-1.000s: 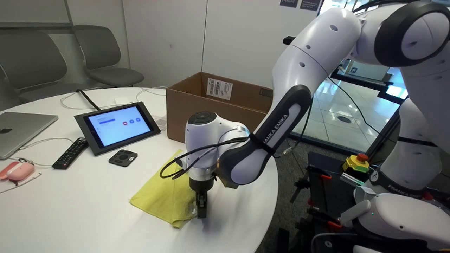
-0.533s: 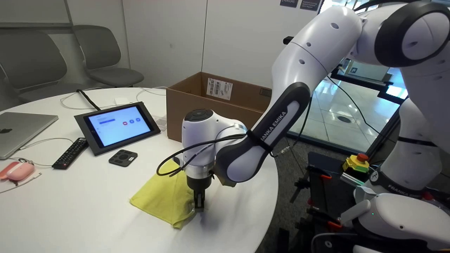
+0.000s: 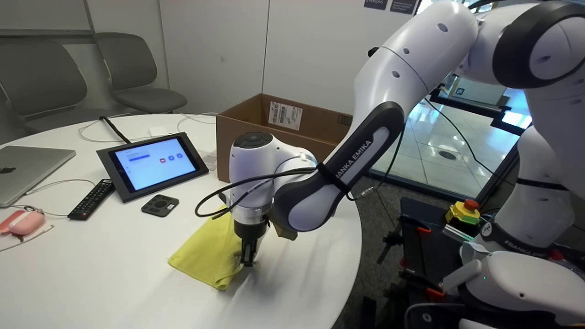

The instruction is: Place the green marker on the yellow towel, fold the towel from bottom to top then left to right and right to left, pick up the towel and put it inside the brown box

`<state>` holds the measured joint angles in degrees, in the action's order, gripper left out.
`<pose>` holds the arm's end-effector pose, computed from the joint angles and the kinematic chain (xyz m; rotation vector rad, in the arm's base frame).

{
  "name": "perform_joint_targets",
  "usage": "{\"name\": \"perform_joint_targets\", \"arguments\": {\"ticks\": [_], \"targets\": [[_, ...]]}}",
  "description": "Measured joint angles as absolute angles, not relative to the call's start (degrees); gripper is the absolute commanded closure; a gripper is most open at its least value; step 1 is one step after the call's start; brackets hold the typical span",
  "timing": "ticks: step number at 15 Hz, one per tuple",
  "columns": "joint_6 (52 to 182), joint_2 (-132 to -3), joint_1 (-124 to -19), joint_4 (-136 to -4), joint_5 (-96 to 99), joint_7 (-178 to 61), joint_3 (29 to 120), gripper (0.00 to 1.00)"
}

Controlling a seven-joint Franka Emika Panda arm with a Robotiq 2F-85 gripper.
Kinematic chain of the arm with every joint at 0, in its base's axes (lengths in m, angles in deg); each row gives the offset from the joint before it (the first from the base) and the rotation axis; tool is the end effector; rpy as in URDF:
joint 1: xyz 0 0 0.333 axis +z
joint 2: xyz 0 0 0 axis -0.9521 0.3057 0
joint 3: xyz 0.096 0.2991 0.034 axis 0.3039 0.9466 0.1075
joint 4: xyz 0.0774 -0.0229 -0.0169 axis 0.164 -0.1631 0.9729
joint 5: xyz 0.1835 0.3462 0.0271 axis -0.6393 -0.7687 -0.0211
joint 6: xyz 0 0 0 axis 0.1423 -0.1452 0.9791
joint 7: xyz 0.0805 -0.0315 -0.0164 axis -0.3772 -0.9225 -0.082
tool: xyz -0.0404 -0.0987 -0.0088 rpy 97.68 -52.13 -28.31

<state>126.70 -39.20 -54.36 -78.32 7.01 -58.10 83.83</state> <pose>0.6001 0.2588 0.1245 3.0551 0.6490 -0.0065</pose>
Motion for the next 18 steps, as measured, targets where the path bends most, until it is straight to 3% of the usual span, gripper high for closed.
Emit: {"name": "perform_joint_targets", "arguments": {"ticks": [12, 18], "targets": [[118.58, -38.52, -45.61, -65.26, 11.58, -41.12, 76.09, 0.86], [115.30, -32.15, -44.19, -54.32, 11.67, -35.99, 75.63, 0.86]]}}
